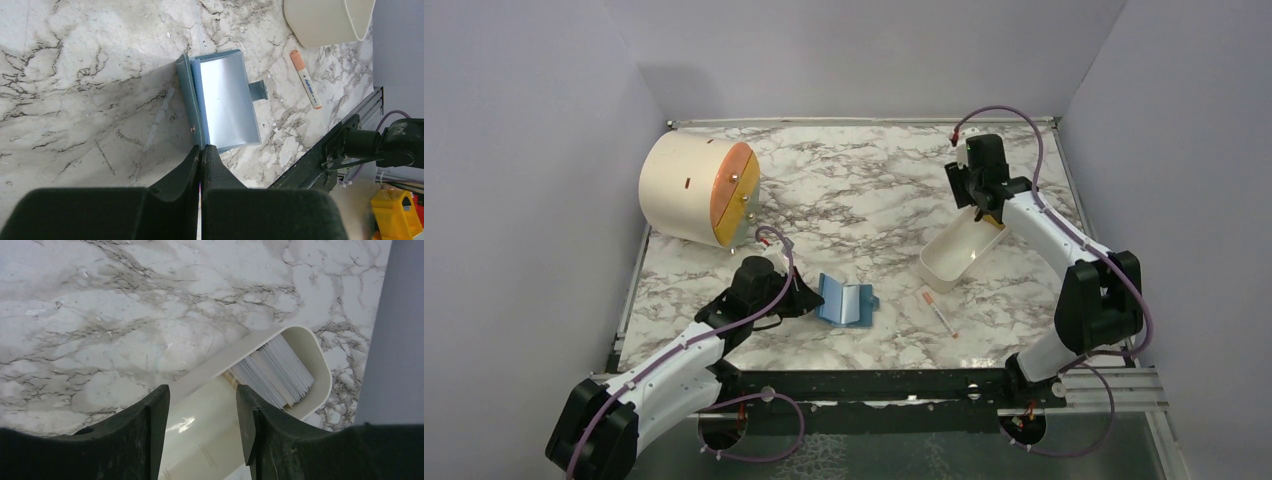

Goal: Put the credit cards into the card holder
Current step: Pick up the credit card from the storage box.

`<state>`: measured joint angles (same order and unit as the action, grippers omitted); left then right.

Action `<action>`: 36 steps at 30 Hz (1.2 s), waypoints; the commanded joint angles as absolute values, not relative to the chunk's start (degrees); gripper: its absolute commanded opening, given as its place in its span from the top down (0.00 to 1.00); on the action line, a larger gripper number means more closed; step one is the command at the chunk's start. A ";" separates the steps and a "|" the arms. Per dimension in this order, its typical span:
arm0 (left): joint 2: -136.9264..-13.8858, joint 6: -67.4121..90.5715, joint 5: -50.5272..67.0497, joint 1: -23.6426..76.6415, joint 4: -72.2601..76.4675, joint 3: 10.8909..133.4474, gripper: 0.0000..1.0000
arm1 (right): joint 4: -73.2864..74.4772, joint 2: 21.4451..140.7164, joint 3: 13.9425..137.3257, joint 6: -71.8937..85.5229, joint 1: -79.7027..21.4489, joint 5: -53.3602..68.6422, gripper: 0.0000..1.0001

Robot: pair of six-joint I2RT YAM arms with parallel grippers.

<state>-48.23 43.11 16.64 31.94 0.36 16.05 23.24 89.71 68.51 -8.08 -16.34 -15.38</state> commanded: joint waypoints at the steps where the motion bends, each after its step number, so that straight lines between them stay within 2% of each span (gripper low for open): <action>1: -47.47 42.62 16.44 31.90 0.35 16.63 1.00 | 24.24 91.19 69.63 -14.94 -11.64 -13.76 0.48; 5: -46.75 43.14 16.09 31.90 0.29 16.31 1.00 | 25.61 91.68 67.68 -18.91 -7.89 -8.91 0.48; 13: -46.21 43.35 16.25 31.90 -0.07 15.85 1.00 | 19.52 89.15 60.02 -29.16 -7.65 -4.22 0.49; 23: -48.09 43.53 16.69 31.90 1.31 15.99 1.00 | 12.58 92.53 57.35 -35.16 -7.60 -11.53 0.53; 36: -46.99 43.77 16.72 31.90 1.41 15.30 1.00 | 5.81 96.97 56.20 -38.57 -7.55 -14.83 0.54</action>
<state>-47.99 43.59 16.62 31.94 0.40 15.94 9.56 95.53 57.34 -36.84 -7.55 -12.38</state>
